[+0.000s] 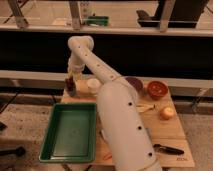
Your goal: Place grapes in plastic cup
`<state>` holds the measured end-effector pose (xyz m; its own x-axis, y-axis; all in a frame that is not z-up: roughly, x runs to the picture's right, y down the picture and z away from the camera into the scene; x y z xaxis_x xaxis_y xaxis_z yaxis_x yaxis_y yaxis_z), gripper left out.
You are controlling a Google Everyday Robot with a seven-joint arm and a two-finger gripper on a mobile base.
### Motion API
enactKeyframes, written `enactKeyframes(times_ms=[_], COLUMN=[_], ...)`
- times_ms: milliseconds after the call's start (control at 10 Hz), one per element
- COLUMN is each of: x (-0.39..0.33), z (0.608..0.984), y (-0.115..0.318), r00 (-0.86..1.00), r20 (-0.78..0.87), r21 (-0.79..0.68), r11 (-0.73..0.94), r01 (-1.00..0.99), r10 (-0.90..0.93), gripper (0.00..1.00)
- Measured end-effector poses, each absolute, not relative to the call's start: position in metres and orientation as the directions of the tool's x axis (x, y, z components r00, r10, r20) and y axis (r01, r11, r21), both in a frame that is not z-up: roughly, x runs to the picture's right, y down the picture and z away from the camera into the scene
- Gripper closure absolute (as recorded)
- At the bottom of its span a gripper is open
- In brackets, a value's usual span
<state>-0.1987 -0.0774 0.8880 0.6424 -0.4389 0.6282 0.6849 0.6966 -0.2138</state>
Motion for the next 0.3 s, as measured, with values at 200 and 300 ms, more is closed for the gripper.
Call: enactKeyframes(times_ms=[200,300], x=[-0.198,-0.187], z=[0.888,0.889], y=[-0.076,-0.077], r00=[0.644,0.647], r20=[0.628,0.626], r21=[-0.214,-0.213], r11=[0.699,0.703], r01=[0.683,0.679], r10=[-0.437,-0.435], gripper=[0.47,0.59])
